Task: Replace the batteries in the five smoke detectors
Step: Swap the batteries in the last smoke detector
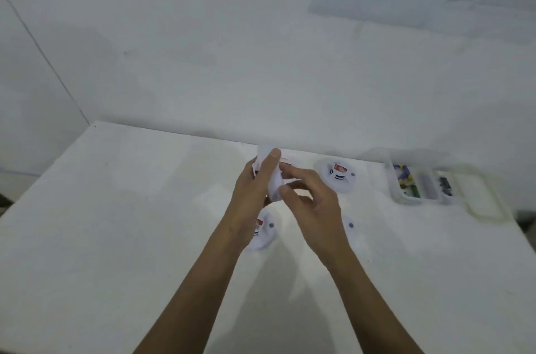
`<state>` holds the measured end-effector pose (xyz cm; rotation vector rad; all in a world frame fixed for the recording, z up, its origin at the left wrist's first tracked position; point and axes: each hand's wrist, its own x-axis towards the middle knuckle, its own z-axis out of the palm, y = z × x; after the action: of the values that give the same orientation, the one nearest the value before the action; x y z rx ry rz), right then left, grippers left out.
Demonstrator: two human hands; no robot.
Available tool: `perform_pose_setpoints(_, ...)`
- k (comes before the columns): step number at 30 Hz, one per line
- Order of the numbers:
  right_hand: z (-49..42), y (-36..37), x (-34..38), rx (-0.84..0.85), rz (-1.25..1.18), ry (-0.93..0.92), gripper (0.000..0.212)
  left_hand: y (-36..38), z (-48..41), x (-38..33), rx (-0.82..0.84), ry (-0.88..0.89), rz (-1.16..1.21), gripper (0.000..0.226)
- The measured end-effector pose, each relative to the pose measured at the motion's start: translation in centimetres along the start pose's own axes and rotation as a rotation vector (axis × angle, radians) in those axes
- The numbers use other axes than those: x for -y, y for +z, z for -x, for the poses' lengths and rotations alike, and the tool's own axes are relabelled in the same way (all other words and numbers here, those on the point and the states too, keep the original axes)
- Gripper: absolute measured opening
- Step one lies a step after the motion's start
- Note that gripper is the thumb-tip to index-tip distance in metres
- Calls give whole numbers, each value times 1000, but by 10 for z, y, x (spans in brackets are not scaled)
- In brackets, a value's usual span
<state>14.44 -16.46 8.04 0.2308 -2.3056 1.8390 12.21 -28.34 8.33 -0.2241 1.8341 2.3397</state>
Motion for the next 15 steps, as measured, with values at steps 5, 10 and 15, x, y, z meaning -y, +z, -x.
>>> perform_pose_setpoints(5,31,-37,13,-59,197,-224,26,23,22,11,190,-128,308,77)
perform_pose_setpoints(10,58,-64,25,-170,403,-281,33,45,48,13,295,-93,480,55)
perform_pose_setpoints(15,78,-81,31,-207,556,-237,59,74,66,19,298,-82,506,56)
